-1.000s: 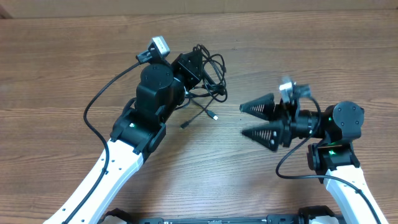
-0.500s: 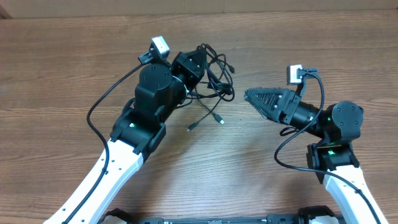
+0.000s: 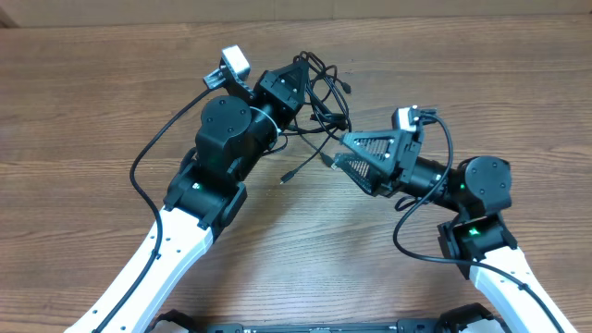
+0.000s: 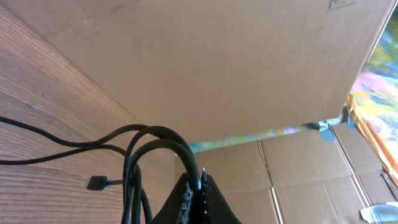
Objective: Untangle cables
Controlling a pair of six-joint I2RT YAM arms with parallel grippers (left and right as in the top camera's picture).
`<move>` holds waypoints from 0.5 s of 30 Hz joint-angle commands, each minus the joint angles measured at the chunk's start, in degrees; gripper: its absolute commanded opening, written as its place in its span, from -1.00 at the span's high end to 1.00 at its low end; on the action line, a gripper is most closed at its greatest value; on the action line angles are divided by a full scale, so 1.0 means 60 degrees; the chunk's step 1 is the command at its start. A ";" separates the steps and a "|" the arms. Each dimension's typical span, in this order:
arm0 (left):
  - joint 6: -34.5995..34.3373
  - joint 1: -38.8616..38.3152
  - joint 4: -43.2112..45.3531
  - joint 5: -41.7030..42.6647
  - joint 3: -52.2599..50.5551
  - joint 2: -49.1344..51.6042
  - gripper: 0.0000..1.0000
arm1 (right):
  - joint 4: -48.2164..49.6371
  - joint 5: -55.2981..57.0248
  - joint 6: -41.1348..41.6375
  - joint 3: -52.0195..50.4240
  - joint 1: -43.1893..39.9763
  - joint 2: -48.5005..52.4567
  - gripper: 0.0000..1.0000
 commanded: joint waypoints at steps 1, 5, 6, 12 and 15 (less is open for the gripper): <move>0.0215 -0.0022 0.0168 0.0459 0.0120 -0.0219 0.92 | 0.0007 0.0882 0.0284 -0.0015 0.0229 -0.0047 -0.55; 0.0321 -0.0022 0.0266 0.0783 0.0120 -0.0219 0.92 | -0.0033 0.1330 0.0280 -0.0015 0.0375 -0.0047 -0.22; 0.0321 -0.0022 0.0306 0.0903 0.0120 -0.0219 0.92 | -0.0044 0.1399 0.0280 -0.0015 0.0390 -0.0047 -0.19; 0.0317 -0.0040 0.0616 0.1330 0.0120 -0.0219 0.92 | -0.0663 0.1683 0.0284 -0.0015 0.0408 -0.0047 -0.17; 0.0313 -0.0040 0.0616 0.1257 0.0120 -0.0219 0.91 | -0.0754 0.1727 0.0288 -0.0015 0.0408 -0.0047 -0.10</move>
